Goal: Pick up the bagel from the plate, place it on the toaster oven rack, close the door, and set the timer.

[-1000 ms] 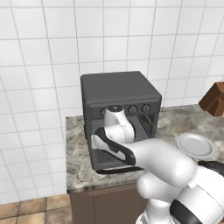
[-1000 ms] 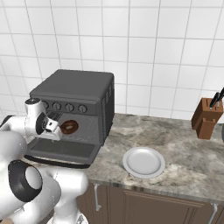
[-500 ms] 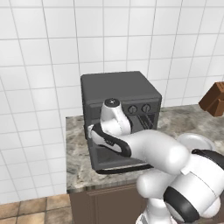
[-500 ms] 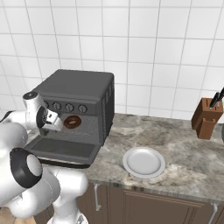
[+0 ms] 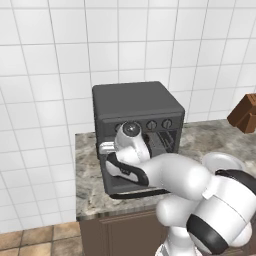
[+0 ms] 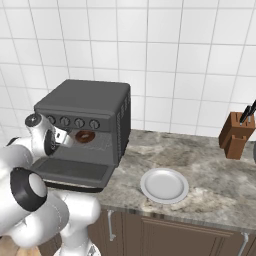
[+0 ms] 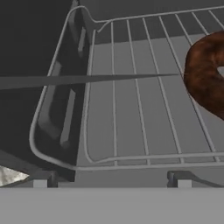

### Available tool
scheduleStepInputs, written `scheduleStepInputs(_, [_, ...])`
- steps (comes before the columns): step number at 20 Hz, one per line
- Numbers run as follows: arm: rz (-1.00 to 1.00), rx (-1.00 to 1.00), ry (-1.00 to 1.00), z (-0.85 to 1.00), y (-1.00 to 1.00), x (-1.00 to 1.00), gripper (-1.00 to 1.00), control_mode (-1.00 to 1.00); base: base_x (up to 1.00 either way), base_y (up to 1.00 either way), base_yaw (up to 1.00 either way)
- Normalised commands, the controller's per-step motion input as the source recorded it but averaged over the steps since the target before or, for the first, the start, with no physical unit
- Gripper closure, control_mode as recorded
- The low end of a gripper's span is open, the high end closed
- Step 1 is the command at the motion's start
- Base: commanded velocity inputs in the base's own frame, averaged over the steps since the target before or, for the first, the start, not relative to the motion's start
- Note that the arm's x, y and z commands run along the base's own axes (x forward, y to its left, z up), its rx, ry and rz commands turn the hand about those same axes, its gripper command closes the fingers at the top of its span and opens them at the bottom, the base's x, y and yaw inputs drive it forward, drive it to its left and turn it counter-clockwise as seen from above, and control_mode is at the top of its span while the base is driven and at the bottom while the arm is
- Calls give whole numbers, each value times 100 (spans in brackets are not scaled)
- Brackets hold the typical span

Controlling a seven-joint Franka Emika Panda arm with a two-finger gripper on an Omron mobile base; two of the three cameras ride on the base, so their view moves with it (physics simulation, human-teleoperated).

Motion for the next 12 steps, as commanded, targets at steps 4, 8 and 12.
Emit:
scheduleStepInputs(4, [0,0,-5,17,0,23,-100,-100,0,0,0])
scheduleStepInputs(8, [0,0,-3,41,0,-35,-100,-100,0,0,0])
scheduleStepInputs(12, [0,1,0,62,-12,-100,-100,-100,0,0,0])
